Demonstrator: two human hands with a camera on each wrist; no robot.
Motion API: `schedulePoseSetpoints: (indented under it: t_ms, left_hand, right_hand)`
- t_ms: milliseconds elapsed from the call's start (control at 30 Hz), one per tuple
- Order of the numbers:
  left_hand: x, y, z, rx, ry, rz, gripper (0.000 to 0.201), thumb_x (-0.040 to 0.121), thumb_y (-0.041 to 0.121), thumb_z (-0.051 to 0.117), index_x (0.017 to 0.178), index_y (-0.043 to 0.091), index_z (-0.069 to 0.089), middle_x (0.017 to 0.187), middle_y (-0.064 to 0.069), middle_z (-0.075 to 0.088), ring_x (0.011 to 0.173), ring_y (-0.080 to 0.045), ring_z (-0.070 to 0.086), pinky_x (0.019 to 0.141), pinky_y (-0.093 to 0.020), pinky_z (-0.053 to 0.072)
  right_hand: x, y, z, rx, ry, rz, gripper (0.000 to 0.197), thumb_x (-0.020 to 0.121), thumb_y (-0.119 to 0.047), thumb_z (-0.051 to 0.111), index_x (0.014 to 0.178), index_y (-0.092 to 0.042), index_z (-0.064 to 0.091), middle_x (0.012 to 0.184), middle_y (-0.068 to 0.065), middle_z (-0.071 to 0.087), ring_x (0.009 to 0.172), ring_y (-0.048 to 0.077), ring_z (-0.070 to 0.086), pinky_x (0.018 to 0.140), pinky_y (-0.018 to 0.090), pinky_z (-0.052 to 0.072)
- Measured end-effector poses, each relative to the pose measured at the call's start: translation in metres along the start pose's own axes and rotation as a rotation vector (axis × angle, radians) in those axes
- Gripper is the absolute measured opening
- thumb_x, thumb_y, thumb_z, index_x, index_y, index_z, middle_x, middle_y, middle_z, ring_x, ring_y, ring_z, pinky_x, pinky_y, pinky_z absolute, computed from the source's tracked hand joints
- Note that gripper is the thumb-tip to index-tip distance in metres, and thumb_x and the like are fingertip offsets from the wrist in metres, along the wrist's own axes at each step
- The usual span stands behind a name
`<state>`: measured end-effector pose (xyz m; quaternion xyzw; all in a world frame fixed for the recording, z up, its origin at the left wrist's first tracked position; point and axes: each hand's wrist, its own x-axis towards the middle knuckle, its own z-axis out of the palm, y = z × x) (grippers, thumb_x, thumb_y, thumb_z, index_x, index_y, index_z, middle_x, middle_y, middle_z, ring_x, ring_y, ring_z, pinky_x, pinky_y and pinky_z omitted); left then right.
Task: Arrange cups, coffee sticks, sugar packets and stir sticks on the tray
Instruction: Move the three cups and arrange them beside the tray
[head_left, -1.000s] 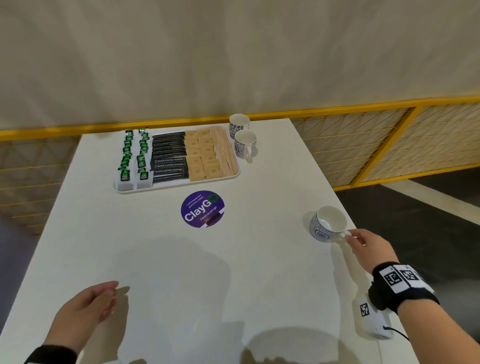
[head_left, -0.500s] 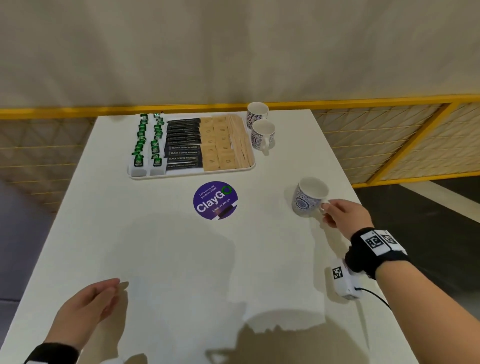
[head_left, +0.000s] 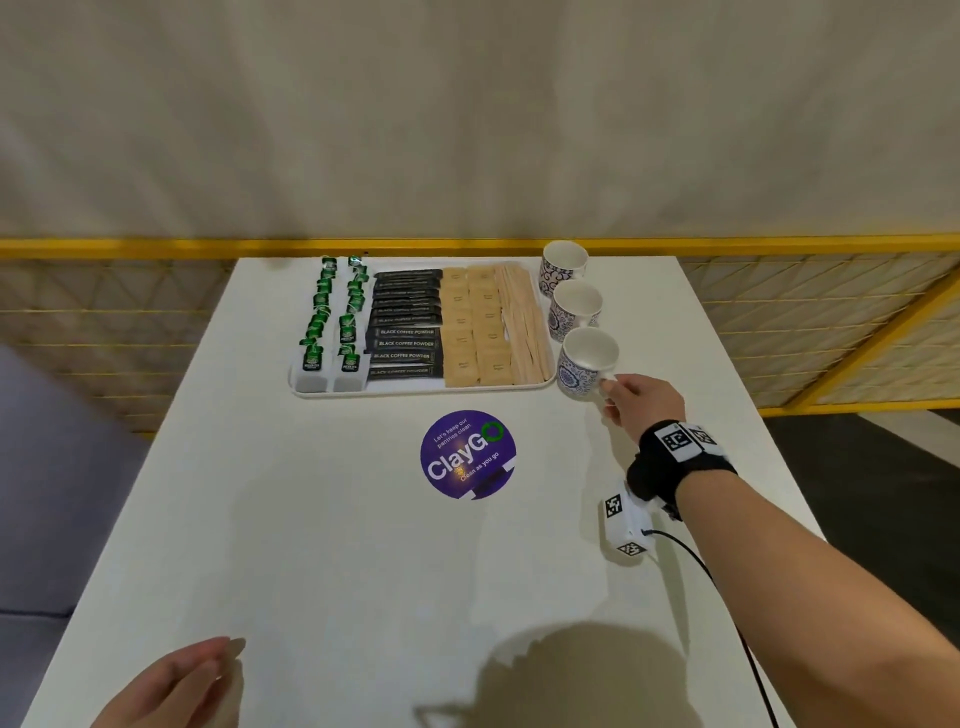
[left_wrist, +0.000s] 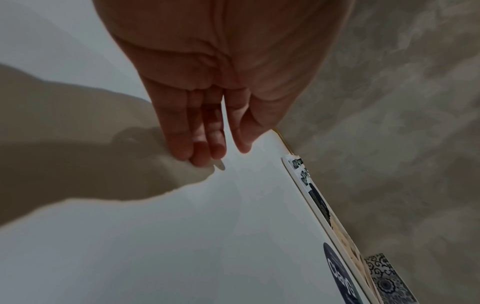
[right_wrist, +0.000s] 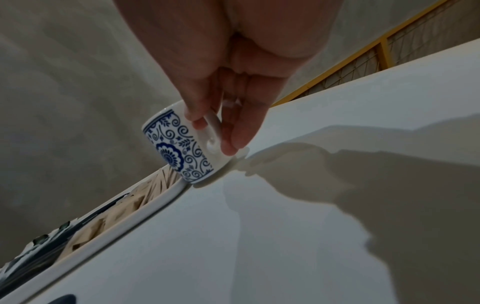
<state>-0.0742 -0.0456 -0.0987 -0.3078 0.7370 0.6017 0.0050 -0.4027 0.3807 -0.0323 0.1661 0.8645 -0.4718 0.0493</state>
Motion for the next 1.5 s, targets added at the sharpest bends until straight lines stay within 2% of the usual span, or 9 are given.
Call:
schedulePoseSetpoints:
  t_ms: [100,133,200,233,300,333,400,467,1500]
  left_hand:
    - [0.018,0.006,-0.006,-0.214,-0.136,0.032,0.034,0.095,-0.02,0.023,0.115,-0.023,0.05,0.121,-0.041,0.051,0.113,-0.027,0.059,0.098,-0.013,0.041]
    - [0.026,0.011,-0.01,-0.4,-0.462,0.281,0.032,0.094,-0.022,0.021,0.117,-0.031,0.041,0.122,-0.042,0.048,0.121,-0.024,0.052,0.107,-0.011,0.029]
    - [0.053,-0.007,-0.03,-0.316,-0.498,0.913,0.029,0.079,-0.027,0.049,0.107,-0.034,0.046,0.112,-0.028,0.058,0.109,-0.006,0.057,0.106,-0.015,0.006]
    - [0.057,-0.009,-0.034,-0.349,-0.576,0.929,0.031,0.077,-0.03,0.049,0.106,-0.036,0.043,0.112,-0.031,0.056,0.112,-0.01,0.055,0.106,-0.017,0.005]
    - [0.041,-0.005,-0.012,-0.542,-0.721,0.508,0.032,0.089,-0.03,0.017,0.119,-0.04,0.022,0.126,-0.053,0.022,0.132,-0.045,0.022,0.113,-0.019,0.019]
    - [0.048,-0.016,-0.001,-0.372,-0.484,0.341,0.036,0.093,-0.023,0.011,0.123,-0.034,0.028,0.131,-0.052,0.016,0.131,-0.054,0.019,0.114,-0.027,0.026]
    - [0.073,-0.043,-0.007,0.154,-0.248,0.254,0.04,0.094,-0.016,0.029,0.111,-0.007,0.064,0.129,-0.032,0.052,0.119,-0.041,0.053,0.1,-0.026,0.045]
    - [0.061,-0.046,-0.007,0.096,-0.124,0.072,0.035,0.092,-0.014,0.04,0.104,0.003,0.069,0.119,-0.014,0.066,0.108,-0.032,0.064,0.092,-0.026,0.048]
    - [0.032,-0.012,0.014,-0.394,-0.014,-0.18,0.029,0.09,-0.023,0.035,0.106,-0.019,0.058,0.089,-0.031,0.067,0.078,-0.031,0.07,0.075,-0.016,0.052]
  right_hand:
    - [0.009,0.003,0.002,-0.006,0.01,-0.012,0.015,0.089,-0.033,0.061,0.079,-0.025,0.069,0.072,0.005,0.069,0.078,0.027,0.07,0.087,0.042,0.055]
    - [0.01,0.004,0.002,-0.012,0.011,-0.009,0.016,0.089,-0.033,0.061,0.08,-0.024,0.07,0.071,0.005,0.069,0.077,0.026,0.07,0.087,0.04,0.055]
    - [0.012,0.006,0.002,-0.011,0.016,-0.011,0.018,0.09,-0.031,0.06,0.09,-0.018,0.073,0.072,0.004,0.068,0.071,0.022,0.068,0.086,0.037,0.055]
    - [0.013,0.008,0.002,-0.003,0.022,-0.012,0.02,0.091,-0.03,0.06,0.095,-0.016,0.073,0.073,0.003,0.067,0.068,0.019,0.067,0.086,0.036,0.055]
    - [0.014,0.009,0.003,0.005,0.028,-0.016,0.02,0.091,-0.028,0.06,0.097,-0.014,0.073,0.075,0.004,0.067,0.065,0.017,0.065,0.083,0.033,0.055]
    - [0.014,0.009,0.003,0.004,0.029,-0.019,0.018,0.092,-0.028,0.059,0.096,-0.015,0.072,0.075,0.004,0.067,0.064,0.016,0.064,0.082,0.032,0.054]
    - [0.015,0.01,0.002,-0.002,0.03,-0.027,0.016,0.092,-0.026,0.059,0.092,-0.018,0.072,0.075,0.004,0.067,0.063,0.016,0.064,0.083,0.033,0.055]
    - [0.015,0.011,0.002,0.001,0.028,-0.034,0.015,0.092,-0.026,0.059,0.089,-0.019,0.071,0.074,0.005,0.067,0.063,0.017,0.064,0.082,0.034,0.055]
    - [0.016,0.007,-0.005,-0.157,0.03,-0.003,0.028,0.086,-0.042,0.062,0.101,-0.018,0.066,0.086,0.007,0.071,0.086,0.025,0.067,0.076,0.029,0.046]
